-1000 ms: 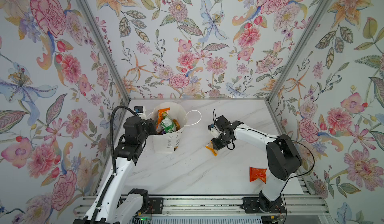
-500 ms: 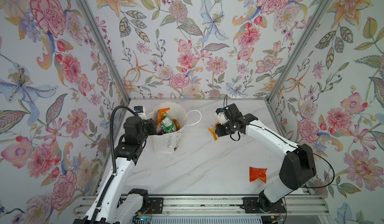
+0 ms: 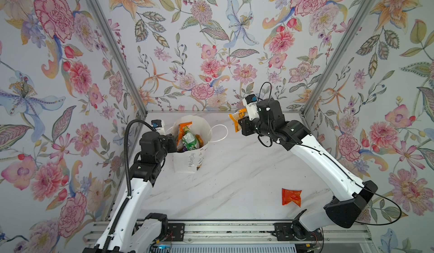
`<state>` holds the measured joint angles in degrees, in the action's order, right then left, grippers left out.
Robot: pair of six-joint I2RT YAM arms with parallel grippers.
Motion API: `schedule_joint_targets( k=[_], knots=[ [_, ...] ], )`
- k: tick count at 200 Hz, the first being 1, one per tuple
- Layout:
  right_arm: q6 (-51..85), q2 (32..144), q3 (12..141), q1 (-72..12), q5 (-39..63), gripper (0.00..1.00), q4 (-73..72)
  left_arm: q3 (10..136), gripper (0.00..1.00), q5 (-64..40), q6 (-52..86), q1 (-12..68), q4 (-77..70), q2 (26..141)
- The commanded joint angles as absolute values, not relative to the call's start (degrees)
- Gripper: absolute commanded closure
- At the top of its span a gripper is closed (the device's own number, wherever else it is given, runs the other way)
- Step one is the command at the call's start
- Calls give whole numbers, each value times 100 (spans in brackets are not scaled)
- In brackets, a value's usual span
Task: Place the snacks into the paper bag
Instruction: Pick up the snack at the center of the table, then place the snack in the paper bag.
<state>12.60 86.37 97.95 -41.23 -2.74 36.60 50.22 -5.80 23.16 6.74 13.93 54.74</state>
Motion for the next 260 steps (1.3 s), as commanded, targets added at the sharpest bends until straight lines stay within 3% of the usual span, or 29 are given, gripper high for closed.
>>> schedule_joint_targets(
  k=[1, 127, 260],
  knots=[
    [965, 8673, 10220, -4475, -736, 92, 3475, 4948, 100, -668, 2276, 608, 1329, 5400],
    [200, 10571, 11964, -5697, -1205, 93, 3591, 4948, 100, -694, 2276, 615, 1327, 5379],
    [-77, 12377, 13431, -5711, -1639, 93, 4235, 5050, 100, -642, 2601, 633, 1722, 5294]
  ],
)
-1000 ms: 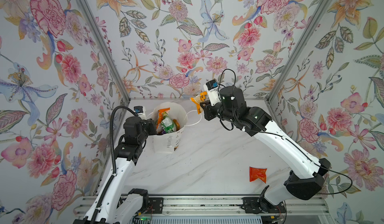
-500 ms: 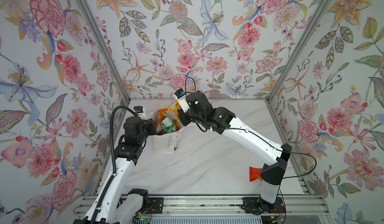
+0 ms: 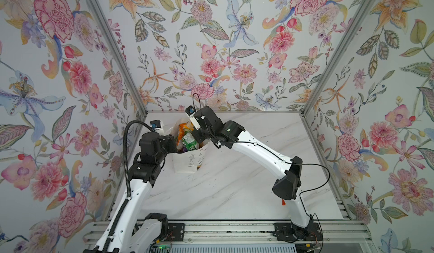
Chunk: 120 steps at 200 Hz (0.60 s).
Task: Place the snacks into the paper bag
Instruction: Place the snack in the paper bag.
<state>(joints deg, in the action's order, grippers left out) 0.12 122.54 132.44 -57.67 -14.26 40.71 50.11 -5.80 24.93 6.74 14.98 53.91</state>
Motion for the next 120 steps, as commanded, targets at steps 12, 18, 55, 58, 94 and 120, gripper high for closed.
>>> schedule_joint_targets(
  k=[12, 18, 55, 58, 94, 120],
  knots=[
    [-84, 12469, 13450, -5695, -1704, 93, 4232, 5113, 100, -633, 2593, 632, 1749, 5315],
    [-98, 12519, 13473, -5687, -1718, 93, 4236, 5158, 100, -625, 2580, 632, 1767, 5317],
    [-197, 12824, 13647, -5707, -1744, 93, 4239, 5339, 100, -501, 2464, 630, 1947, 5287],
    [-194, 12842, 13661, -5711, -1755, 93, 4237, 5343, 100, -493, 2461, 630, 1956, 5288],
    [-250, 12972, 13685, -5771, -1805, 88, 4234, 5467, 100, -510, 2417, 623, 2089, 5326],
    [-388, 13003, 13658, -5871, -1963, 73, 4241, 5722, 100, -459, 2311, 623, 2378, 5411]
  ],
)
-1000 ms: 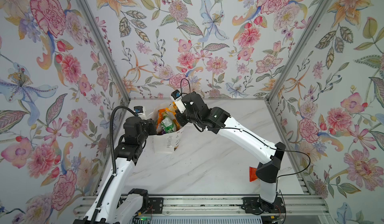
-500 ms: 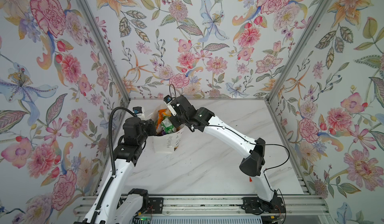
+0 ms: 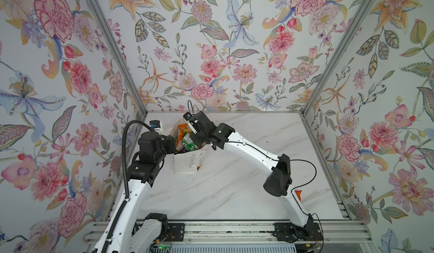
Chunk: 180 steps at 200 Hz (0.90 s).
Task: Place the snacks into the paper bag
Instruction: Place the snack in the paper bag.
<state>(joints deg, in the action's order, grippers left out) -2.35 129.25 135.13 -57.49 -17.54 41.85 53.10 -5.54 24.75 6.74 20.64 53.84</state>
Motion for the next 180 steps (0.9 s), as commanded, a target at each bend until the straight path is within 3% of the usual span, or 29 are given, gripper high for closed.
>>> schedule_joint_targets(
  k=[1, 72, 128, 180],
  knots=[
    [-396, 13001, 13658, -5875, -1970, 72, 4239, 5730, 100, -454, 2307, 624, 2398, 5422],
    [-560, 13054, 13607, -5983, -2252, 56, 4236, 6783, 100, -229, 2150, 624, 3415, 5790],
    [-599, 12713, 13438, -6115, -2453, 33, 4232, 6345, 100, -419, 2164, 622, 2652, 5656],
    [-462, 12150, 13047, -6141, -2561, 23, 4241, 5906, 100, -453, 2103, 619, 2100, 5590]
  ],
)
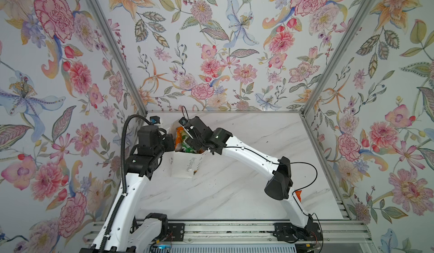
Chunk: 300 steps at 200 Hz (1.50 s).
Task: Place the snacks into the paper bag
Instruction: Place the snack in the paper bag, then move the snack to the middle-right of the table.
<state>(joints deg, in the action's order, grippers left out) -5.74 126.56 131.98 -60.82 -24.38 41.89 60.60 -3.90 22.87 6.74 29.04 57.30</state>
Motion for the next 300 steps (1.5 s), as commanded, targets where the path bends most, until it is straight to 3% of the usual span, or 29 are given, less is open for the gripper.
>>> schedule_joint_targets(
  k=[1, 67, 113, 211, 267, 300],
  knots=[
    [-464, 12139, 13032, -6142, -2564, 23, 4239, 5897, 100, -455, 2098, 621, 2083, 5586],
    [-153, 11025, 11962, -6110, -2741, 16, 4231, 5475, 100, -466, 2048, 617, 1723, 5498],
    [352, 9739, 10361, -5859, -3031, 15, 4085, 5301, 100, -491, 2122, 623, 1719, 5328],
    [2541, 7244, 6876, -3485, -2061, 16, 4059, 5142, 100, -552, 2126, 619, 1503, 5370],
    [3507, 6390, 5756, -2821, -1759, 16, 4287, 5116, 100, -551, 2149, 624, 1503, 5318],
    [4422, 6102, 5207, -2703, -1525, 10, 4966, 5115, 100, -590, 2169, 624, 1494, 5344]
  ],
)
